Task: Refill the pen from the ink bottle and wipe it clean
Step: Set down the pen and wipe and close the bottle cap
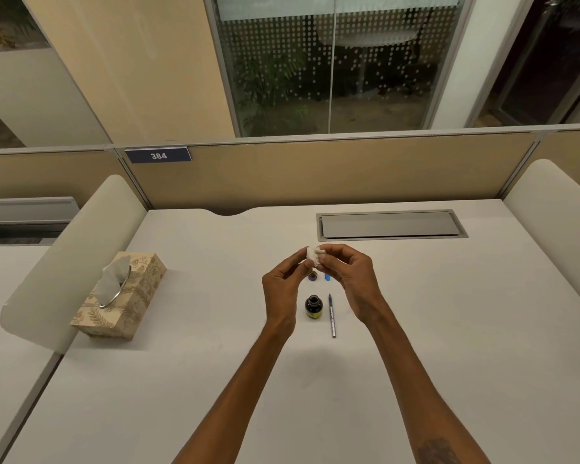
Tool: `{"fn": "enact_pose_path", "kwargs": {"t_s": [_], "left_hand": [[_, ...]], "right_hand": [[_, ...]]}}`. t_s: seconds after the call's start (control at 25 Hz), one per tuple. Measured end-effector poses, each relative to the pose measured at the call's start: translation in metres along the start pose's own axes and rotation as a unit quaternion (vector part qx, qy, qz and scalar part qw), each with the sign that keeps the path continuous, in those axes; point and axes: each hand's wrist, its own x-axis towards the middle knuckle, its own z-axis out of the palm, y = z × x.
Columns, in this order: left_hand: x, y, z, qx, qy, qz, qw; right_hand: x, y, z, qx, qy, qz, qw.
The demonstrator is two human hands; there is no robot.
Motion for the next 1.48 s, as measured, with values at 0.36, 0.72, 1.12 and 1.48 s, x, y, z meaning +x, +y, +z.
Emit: {"fn": "enact_pose_path", "kwargs": {"t_s": [0.36,0.72,1.12,1.48], "left_hand": [[0.007,0.014,0.008,0.133,-0.017,0.094,0.987],[0.001,0.017,0.012,-0.004,0.016,-0.029,0.999],[-0.007,0.017,0.012,0.068,-0.003,-0.005,0.998],[-0.018,0.024,0.012,-0.003,-0.034,-0.006,0.999]], "right_hand": [[0.0,-0.011,-0.006,-0.168,-0.041,-0.077,0.982],[-0.001,0.003,-0.007,-0.339,0.008,-0.232,0.912],[-0.008,0.003,-0.011,-0.353,0.068,-0.299,0.884],[-0.011,-0.008,-0.014,-0.313,0.013,-0.229,0.921]]}}
